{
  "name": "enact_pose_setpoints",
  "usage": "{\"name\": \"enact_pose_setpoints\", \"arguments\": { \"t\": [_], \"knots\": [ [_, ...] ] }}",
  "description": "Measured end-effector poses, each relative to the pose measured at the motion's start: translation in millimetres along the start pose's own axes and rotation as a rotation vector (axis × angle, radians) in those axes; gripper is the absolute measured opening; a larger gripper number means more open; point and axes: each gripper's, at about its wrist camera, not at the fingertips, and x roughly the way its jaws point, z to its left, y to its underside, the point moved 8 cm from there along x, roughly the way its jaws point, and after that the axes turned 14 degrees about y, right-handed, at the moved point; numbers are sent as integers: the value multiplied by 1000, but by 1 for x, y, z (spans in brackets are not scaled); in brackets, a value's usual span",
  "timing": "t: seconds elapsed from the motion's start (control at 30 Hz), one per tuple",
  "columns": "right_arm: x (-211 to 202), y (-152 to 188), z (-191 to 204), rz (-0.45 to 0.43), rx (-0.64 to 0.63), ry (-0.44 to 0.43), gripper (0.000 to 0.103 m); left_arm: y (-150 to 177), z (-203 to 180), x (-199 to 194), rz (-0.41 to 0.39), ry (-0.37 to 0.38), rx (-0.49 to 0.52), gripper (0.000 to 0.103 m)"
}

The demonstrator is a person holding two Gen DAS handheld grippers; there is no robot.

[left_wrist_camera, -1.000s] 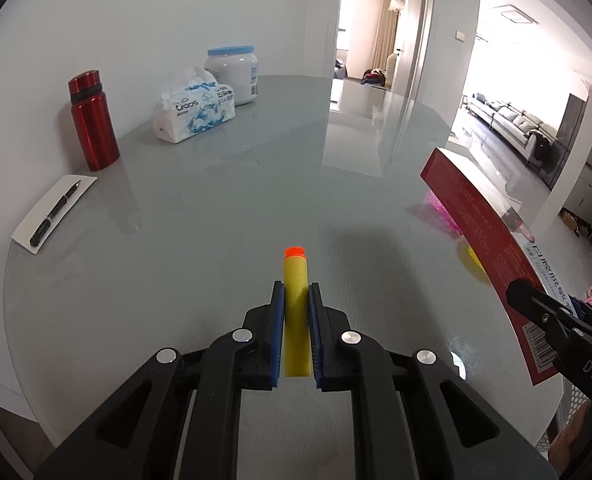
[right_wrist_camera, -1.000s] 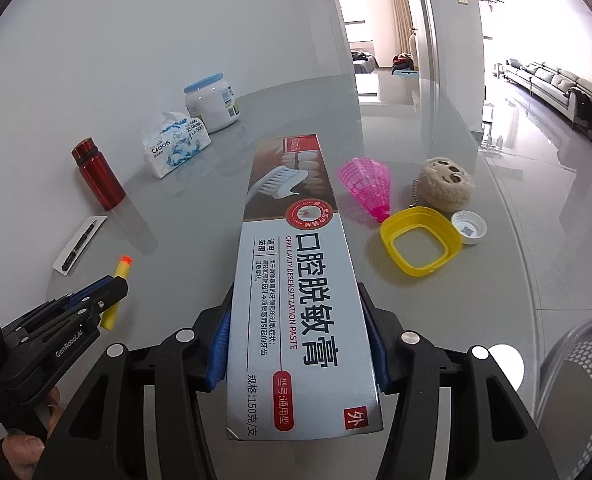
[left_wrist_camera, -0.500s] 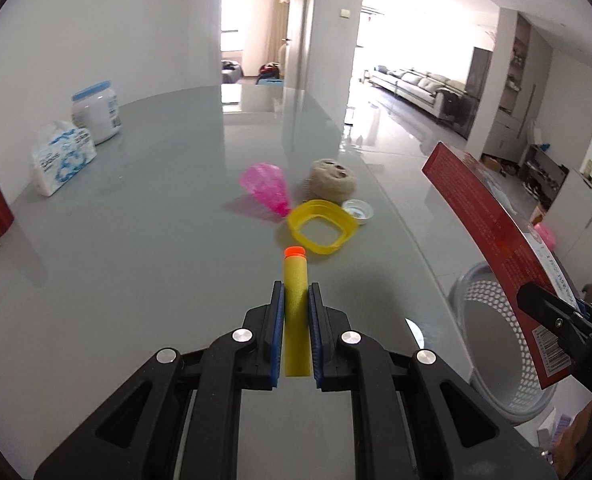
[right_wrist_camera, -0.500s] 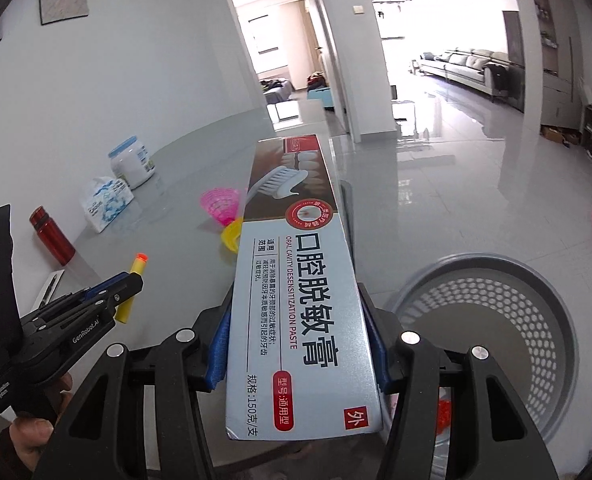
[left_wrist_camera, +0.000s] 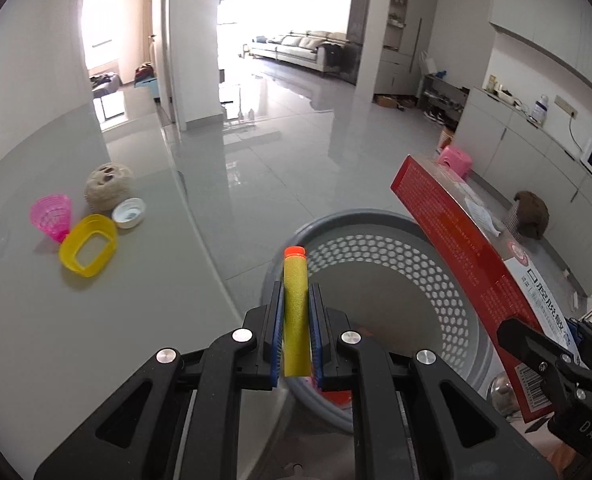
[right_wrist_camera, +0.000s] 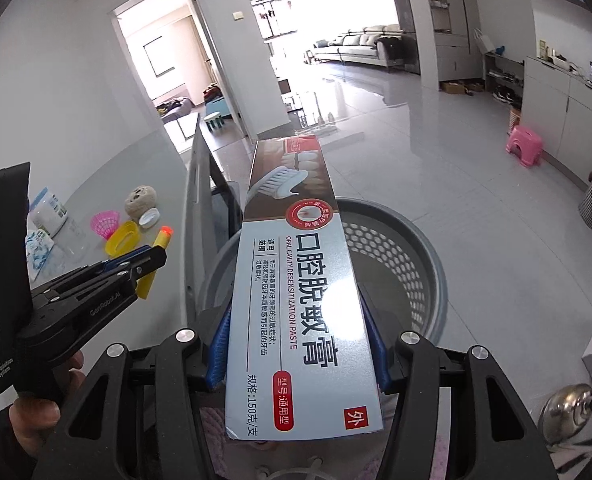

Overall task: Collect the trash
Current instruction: 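Carry the dart and medicine box over the grey basket and open both tools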

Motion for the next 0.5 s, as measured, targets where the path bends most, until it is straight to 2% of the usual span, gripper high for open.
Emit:
{"name": "enact_pose_setpoints", "arguments": {
  "t": [0.27, 0.5],
  "knots": [
    [14, 25, -19, 71, 56, 25, 53, 11, -28, 43, 82, 41, 47, 12],
    [31, 32, -17, 117, 60, 44, 53, 19, -27, 61, 122, 54, 55, 12]
  ]
}}
